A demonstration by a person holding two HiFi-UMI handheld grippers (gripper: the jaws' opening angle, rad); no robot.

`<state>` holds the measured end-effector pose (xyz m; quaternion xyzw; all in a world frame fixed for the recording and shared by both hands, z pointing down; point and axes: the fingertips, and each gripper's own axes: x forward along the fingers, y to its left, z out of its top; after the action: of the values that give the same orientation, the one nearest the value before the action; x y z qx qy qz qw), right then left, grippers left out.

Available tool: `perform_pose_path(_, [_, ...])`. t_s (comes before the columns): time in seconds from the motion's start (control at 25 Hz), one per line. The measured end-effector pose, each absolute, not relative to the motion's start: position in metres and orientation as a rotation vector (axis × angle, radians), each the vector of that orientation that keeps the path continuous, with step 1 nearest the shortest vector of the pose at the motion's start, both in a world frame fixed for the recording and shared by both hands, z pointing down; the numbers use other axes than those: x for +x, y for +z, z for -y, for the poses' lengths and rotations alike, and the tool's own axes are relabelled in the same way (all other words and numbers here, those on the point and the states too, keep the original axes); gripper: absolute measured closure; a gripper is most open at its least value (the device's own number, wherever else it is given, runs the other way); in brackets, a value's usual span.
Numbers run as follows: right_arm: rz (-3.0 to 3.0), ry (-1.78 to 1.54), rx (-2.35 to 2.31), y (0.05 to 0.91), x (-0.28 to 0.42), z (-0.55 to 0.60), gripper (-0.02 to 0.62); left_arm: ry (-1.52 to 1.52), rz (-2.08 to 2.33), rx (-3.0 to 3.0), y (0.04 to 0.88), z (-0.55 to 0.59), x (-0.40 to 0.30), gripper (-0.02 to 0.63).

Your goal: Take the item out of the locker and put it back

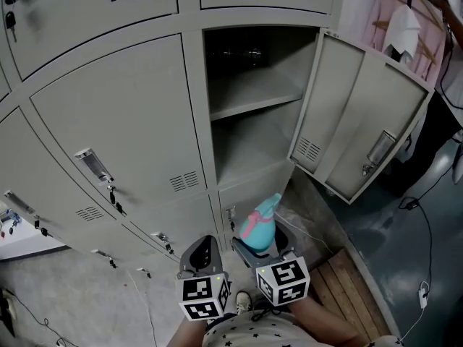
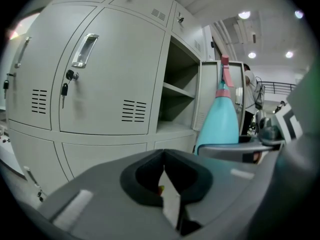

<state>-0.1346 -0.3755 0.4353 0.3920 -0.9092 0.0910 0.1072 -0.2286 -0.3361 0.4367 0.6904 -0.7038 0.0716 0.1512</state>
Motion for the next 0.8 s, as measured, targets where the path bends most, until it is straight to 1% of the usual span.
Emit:
perform_pose_path(0.44, [2.666,0.256,1.157,0.440,-0.142,0.406,0.176,0.202,2.025,1.943,0.443,0.353,-0.236,0.598])
perform_pose_path(0.8, [2.671,0.167,1.186,0.430,-0.168,0.501,0.176,0.200,2.032,1.938,0.445,0.385,-0.242,0.598])
